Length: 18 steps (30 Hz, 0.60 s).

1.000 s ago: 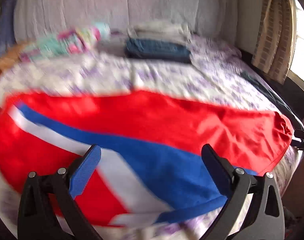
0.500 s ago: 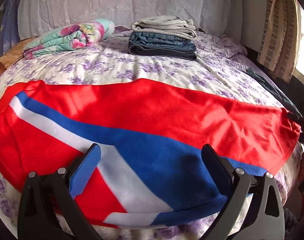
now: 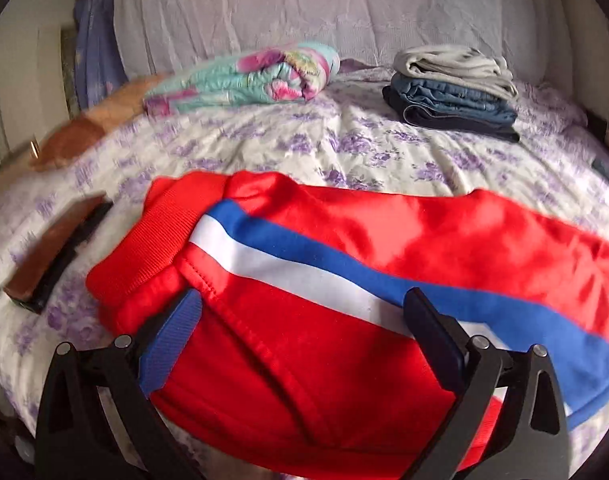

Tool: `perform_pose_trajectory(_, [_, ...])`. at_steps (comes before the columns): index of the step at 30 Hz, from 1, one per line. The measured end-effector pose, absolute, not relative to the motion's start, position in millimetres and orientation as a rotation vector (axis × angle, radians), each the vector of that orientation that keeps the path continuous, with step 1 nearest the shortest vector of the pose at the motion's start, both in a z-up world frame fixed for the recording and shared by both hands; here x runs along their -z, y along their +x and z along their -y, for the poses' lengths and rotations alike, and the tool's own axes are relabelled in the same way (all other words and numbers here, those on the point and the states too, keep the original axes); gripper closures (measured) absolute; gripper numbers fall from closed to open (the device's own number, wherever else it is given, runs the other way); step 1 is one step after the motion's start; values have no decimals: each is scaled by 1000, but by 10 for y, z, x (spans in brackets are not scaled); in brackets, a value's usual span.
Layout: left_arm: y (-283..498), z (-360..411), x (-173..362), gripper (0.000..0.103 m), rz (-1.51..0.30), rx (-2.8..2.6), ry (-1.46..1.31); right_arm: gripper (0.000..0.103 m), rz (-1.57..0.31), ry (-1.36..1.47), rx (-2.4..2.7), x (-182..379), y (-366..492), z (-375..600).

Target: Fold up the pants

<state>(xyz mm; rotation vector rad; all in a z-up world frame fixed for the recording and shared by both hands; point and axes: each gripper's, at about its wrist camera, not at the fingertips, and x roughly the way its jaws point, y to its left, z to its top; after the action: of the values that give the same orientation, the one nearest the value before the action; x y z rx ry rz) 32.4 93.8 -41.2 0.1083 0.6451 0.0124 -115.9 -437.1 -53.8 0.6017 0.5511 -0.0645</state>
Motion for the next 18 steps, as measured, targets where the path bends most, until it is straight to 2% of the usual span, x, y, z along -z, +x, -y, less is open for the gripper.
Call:
perform_pose_trajectory(2, [310,-861,409,5,-638,-45,148,42,-566,595,64,533,-1179,4334])
perform_pose_trajectory(7, [331,-934,400,5,-648,-28,115,32,-562,554,72,532,-1154,4234])
perform_pose_trajectory(9, [329,-920,409,5,-648,-34,125,32,-554,529,82,529,-1133,4195])
perform_pose_trajectory(11, [326,-906,413,5,-651,-37,130,38,-538,528,79,528,-1137,4194])
perform_pose_trajectory(12, [328,-910,414,5,-652,-35,128,49,-528,539,79,529,-1151,4213])
perform_pose_trajectory(13, [329,-912,414,5,-652,-32,126,57,-520,557,77,536,-1166,4251])
perform_pose_trajectory(16, [332,-901,420,5,-652,-32,134,65,-510,630,47,580,-1204,4383])
perform_pose_trajectory(18, [332,-897,424,5,-654,-33,137,65,-506,641,40,583,-1214,4391])
